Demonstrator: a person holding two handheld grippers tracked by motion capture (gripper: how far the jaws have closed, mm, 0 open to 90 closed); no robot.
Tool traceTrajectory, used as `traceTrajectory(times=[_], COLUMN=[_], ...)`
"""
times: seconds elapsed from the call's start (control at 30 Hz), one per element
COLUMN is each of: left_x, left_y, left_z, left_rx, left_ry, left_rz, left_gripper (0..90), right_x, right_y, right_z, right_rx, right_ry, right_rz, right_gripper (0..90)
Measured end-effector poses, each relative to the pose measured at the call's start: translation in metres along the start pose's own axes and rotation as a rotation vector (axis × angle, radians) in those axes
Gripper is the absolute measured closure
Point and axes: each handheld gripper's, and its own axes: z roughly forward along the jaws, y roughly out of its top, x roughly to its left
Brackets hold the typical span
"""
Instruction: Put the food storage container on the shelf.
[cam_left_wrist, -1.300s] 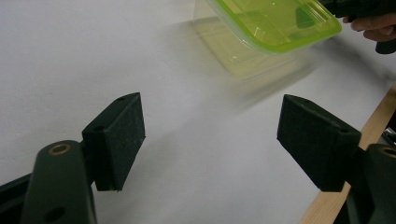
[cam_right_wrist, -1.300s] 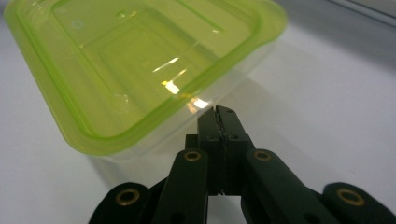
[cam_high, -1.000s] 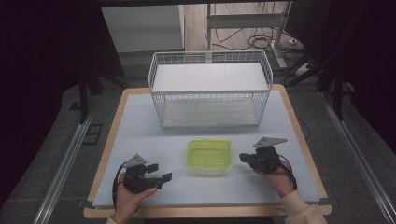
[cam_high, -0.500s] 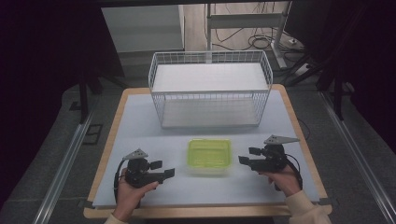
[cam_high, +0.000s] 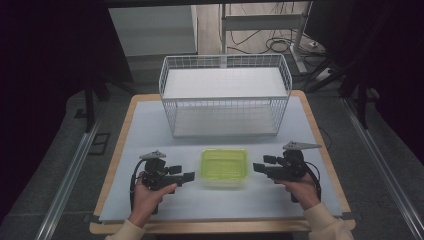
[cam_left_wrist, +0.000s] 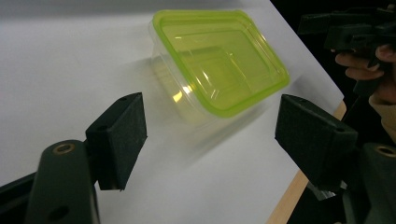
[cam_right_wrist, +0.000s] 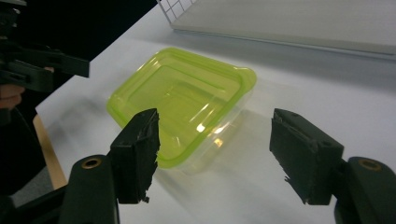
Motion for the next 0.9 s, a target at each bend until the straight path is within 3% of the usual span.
traceTrajectory(times=[0.27, 0.4, 0.9], left_x=[0.005, 0.005, 0.017], left_y=[0.023, 0.032, 0.026], left_z=[0.012, 0.020, 0.042], left_rx=[0.006, 0.012, 0.049], left_ry=[-0.008, -0.007, -0.027], left_rz=[-0.045, -0.049, -0.103], left_gripper=[26.9, 26.9, 30.9], right_x=[0.002, 0.001, -0.003], right_y=[0.011, 0.017, 0.007], right_z=[0.017, 0.027, 0.039], right_rx=[0.031, 0.028, 0.077], right_ry=[0.003, -0.004, -0.004], right_rz=[0.061, 0.082, 0.142], right_gripper=[36.5, 37.5, 41.2])
